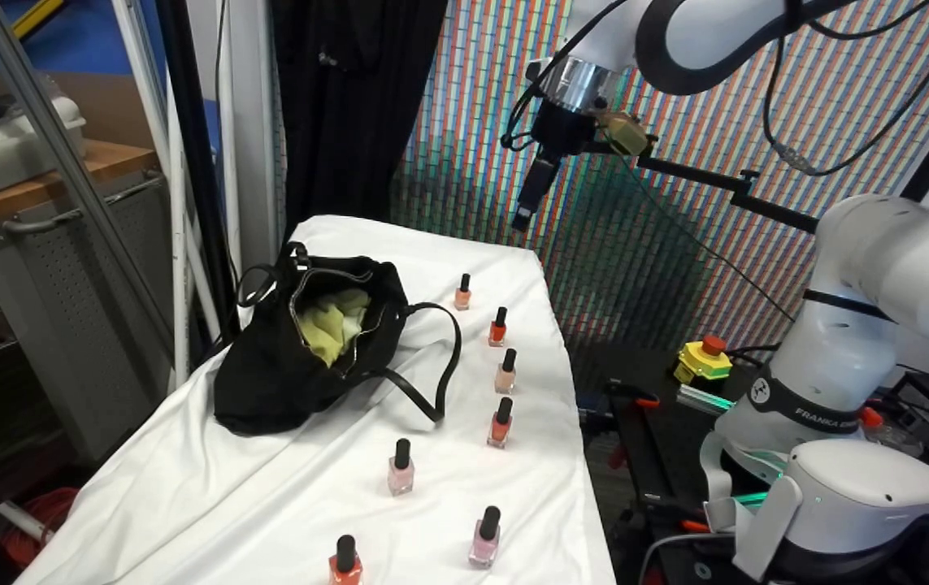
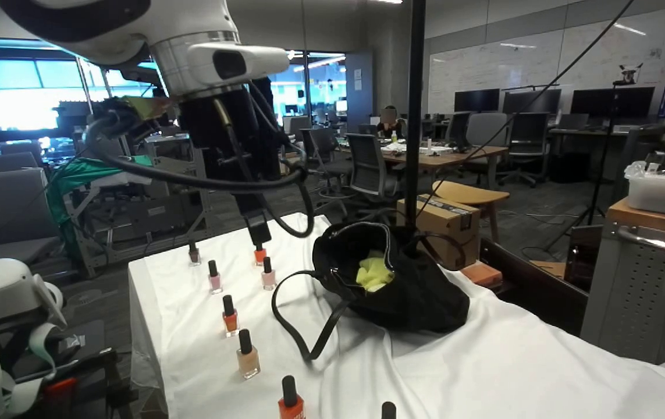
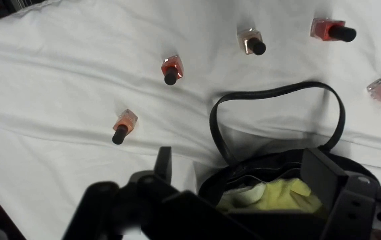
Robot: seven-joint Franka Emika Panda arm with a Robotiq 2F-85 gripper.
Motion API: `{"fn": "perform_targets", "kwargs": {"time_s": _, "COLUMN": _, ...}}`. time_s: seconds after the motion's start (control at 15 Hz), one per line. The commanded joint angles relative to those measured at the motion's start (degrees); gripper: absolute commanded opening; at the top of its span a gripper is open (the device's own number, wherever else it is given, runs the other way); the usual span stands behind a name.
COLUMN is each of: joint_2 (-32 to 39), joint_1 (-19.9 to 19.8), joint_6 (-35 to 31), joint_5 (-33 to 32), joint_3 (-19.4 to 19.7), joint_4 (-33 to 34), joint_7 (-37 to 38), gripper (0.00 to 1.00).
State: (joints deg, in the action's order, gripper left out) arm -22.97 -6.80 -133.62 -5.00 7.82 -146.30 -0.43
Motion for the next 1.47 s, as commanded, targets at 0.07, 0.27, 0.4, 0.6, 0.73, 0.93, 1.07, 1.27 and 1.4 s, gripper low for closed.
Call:
{"fn": "perform_targets", "kwargs": {"time_s": 0.07, "joint_2": 10.1, "joint_1": -1.3, "joint_6": -4.4, "joint_5": 1.9, "joint_3": 2.3, "joint_4": 5.9, "joint_7": -1.7, "gripper": 1.00}}
{"fn": "perform_targets", "kwargs": {"time_s": 0.27, "joint_2": 14.7, "joint_1": -2.1, "joint_6": -6.4, "joint_5": 3.4, "joint_3": 3.3, "joint_4": 8.0, "joint_7": -1.0, "gripper": 1.00}}
{"fn": "perform_targets", "kwargs": {"time_s": 0.4, "joint_2": 17.5, "joint_1": -2.9, "joint_6": -7.1, "joint_5": 4.6, "joint_3": 3.9, "joint_4": 9.5, "joint_7": -0.3, "gripper": 1.00}}
{"fn": "perform_targets", "kwargs": {"time_s": 0.6, "joint_2": 20.6, "joint_1": -4.1, "joint_6": -7.2, "joint_5": 7.3, "joint_3": 4.7, "joint_4": 11.1, "joint_7": 0.2, "gripper": 1.00}}
{"fn": "perform_targets", "kwargs": {"time_s": 0.73, "joint_2": 22.6, "joint_1": -4.8, "joint_6": -7.2, "joint_5": 8.7, "joint_3": 5.0, "joint_4": 12.0, "joint_7": 1.5, "gripper": 1.00}}
{"fn": "perform_targets", "kwargs": {"time_s": 0.93, "joint_2": 25.8, "joint_1": -5.6, "joint_6": -7.7, "joint_5": 8.9, "joint_3": 5.0, "joint_4": 13.4, "joint_7": 5.1, "gripper": 1.00}}
{"fn": "perform_targets", "kwargs": {"time_s": 1.07, "joint_2": 27.8, "joint_1": -5.9, "joint_6": -8.3, "joint_5": 9.0, "joint_3": 5.1, "joint_4": 14.2, "joint_7": 8.2, "gripper": 1.00}}
{"fn": "perform_targets", "kwargs": {"time_s": 1.27, "joint_2": 31.0, "joint_1": -6.0, "joint_6": -8.5, "joint_5": 9.8, "joint_3": 5.1, "joint_4": 15.7, "joint_7": 12.7, "gripper": 1.00}}
{"fn": "perform_targets", "kwargs": {"time_s": 1.4, "joint_2": 32.7, "joint_1": -6.0, "joint_6": -8.9, "joint_5": 10.6, "joint_3": 5.3, "joint_4": 16.6, "joint_7": 15.1, "gripper": 1.00}}
